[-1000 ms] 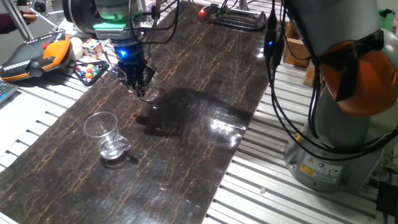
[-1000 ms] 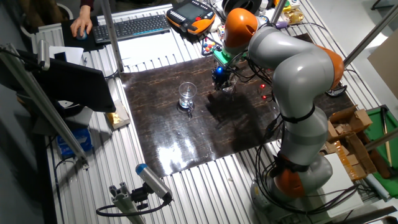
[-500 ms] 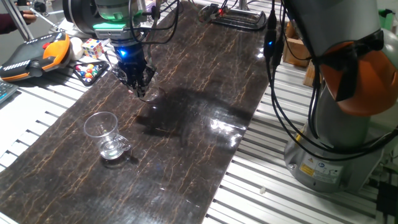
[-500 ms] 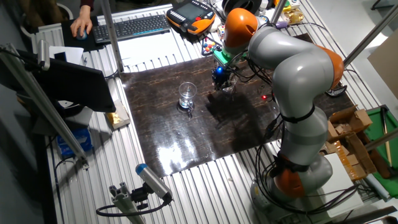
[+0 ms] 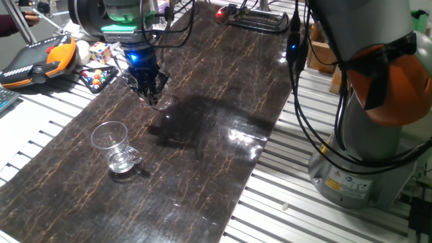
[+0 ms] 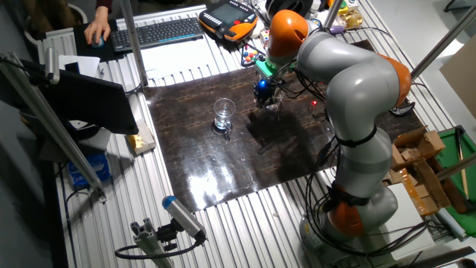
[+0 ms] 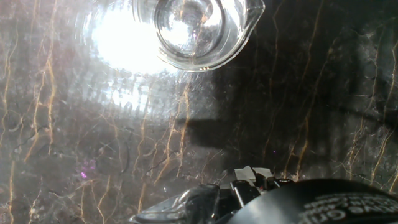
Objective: Pour the water from one cup into another empty cup
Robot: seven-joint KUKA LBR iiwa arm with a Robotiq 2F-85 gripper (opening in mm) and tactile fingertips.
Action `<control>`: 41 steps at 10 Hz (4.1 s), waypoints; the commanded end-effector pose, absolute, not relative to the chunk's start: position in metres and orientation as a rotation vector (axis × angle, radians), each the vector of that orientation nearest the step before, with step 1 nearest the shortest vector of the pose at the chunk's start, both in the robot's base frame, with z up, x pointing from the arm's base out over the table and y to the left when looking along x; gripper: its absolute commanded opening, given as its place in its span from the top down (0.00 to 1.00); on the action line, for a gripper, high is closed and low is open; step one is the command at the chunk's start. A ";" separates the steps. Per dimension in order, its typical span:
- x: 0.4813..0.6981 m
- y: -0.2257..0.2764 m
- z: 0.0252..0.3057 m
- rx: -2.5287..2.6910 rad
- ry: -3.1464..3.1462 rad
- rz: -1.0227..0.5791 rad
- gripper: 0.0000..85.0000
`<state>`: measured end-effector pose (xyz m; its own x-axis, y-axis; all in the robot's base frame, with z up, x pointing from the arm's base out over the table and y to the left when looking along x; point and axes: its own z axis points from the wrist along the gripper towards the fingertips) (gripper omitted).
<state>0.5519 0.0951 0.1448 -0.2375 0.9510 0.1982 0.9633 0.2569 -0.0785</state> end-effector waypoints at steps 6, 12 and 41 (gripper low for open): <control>0.552 0.094 0.144 -1.797 -2.320 -0.083 0.99; 0.554 0.098 0.148 -1.831 -2.296 -0.088 0.99; 0.576 0.120 0.129 -2.009 -2.098 -0.237 0.91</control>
<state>0.5764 0.1206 0.1280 -0.0354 0.9613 0.2733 0.9980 0.0483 -0.0406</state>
